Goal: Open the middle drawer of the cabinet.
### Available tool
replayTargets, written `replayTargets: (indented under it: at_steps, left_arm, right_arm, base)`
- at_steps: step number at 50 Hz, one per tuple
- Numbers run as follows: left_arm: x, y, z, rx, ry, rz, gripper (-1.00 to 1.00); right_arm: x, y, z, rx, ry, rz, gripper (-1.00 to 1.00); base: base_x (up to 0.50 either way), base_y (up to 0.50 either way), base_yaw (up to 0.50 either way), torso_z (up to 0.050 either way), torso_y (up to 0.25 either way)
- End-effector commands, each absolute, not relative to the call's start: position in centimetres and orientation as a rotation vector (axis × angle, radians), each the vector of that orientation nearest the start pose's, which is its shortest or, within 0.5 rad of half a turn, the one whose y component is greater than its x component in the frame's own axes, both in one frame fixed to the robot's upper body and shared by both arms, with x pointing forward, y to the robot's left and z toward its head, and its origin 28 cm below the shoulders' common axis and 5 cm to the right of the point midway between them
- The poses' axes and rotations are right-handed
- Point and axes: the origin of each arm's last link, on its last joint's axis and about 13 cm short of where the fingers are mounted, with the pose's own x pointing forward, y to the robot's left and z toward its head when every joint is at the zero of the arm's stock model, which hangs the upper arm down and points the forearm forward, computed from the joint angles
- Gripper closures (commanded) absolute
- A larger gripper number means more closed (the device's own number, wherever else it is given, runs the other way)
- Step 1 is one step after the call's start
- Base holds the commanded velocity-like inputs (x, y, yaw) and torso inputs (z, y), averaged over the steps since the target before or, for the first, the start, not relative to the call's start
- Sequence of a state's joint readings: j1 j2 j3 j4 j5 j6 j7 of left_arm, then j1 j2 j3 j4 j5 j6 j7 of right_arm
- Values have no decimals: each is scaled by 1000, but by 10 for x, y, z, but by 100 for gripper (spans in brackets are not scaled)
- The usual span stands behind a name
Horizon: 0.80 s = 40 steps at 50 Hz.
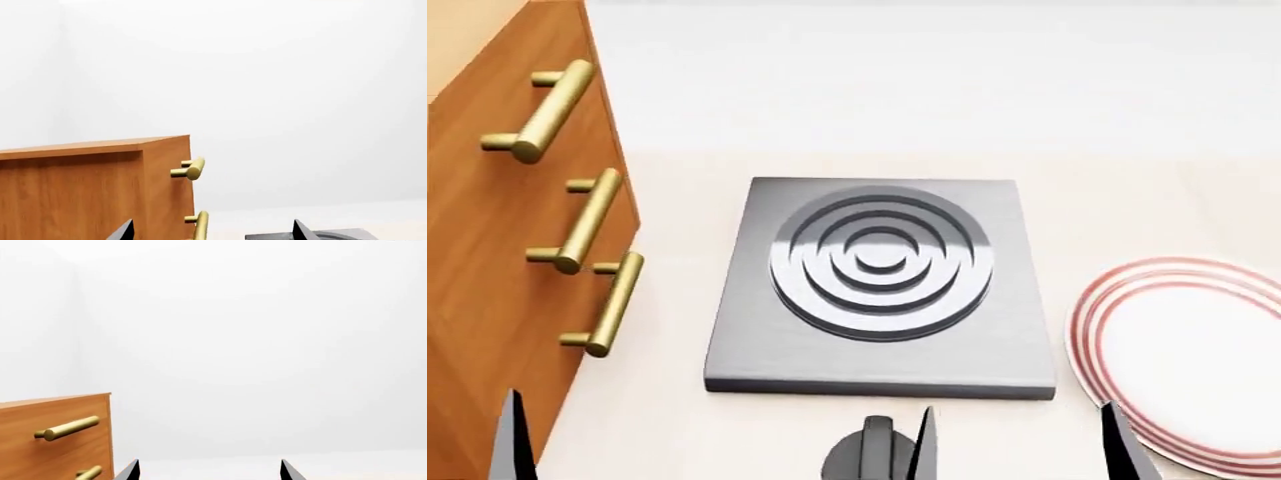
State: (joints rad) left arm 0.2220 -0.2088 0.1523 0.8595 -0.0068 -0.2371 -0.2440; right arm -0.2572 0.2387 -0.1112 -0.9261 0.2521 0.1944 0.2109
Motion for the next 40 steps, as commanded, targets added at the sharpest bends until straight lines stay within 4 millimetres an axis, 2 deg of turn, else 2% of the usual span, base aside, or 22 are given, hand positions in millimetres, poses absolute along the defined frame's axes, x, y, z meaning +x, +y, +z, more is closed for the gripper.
replayTargets:
  at_steps: [1, 5, 28, 31, 32, 33, 34, 35, 37, 38, 39, 40]
  left_arm:
    - [141, 202, 133, 74, -393, 12, -100]
    - [141, 202, 133, 75, -393, 12, -100]
    - [144, 202, 132, 78, -381, 25, -100]
    - [146, 202, 138, 89, -383, 24, -100]
    - [175, 181, 121, 230, -249, -144, -100]
    - [203, 137, 129, 265, -327, -325, -100]
    - [237, 138, 137, 478, -323, -390, -100]
    - [270, 142, 150, 682, -324, -343, -100]
    - [327, 155, 196, 1050, -345, -88, -100]
    - [350, 162, 227, 1224, -351, 58, -100]
    - [358, 168, 221, 1385, -278, 133, -100]
    - [361, 168, 221, 1393, -274, 141, -100]
  right_arm:
    - [129, -94, 144, 117, -417, 110, -100]
    - [129, -94, 144, 124, -419, 108, -100]
    - [129, -94, 144, 125, -419, 107, -100]
    - [129, -93, 144, 125, -419, 110, -100]
    - [130, -96, 143, 153, -404, 125, -100]
    - [130, -96, 143, 153, -404, 125, -100]
    - [130, -96, 143, 152, -407, 126, -100]
    - [130, -96, 144, 161, -406, 123, -100]
    - [131, -97, 143, 160, -406, 116, -100]
    - [131, -96, 143, 157, -406, 116, -100]
    - [131, -96, 143, 155, -405, 115, -100]
    - [131, -96, 143, 153, -406, 120, -100]
  base:
    - [0, -500, 0, 0, 0]
    - [0, -372, 0, 0, 0]
    - [0, -2, 0, 0, 0]
    - [0, 0, 0, 0, 0]
    - [0, 0, 0, 0, 0]
    - [0, 0, 0, 0, 0]
    - [0, 0, 0, 0, 0]
    - [0, 0, 0, 0, 0]
    - [0, 0, 0, 0, 0]
    - [0, 0, 0, 0, 0]
    - [0, 0, 0, 0, 0]
    - [0, 0, 0, 0, 0]
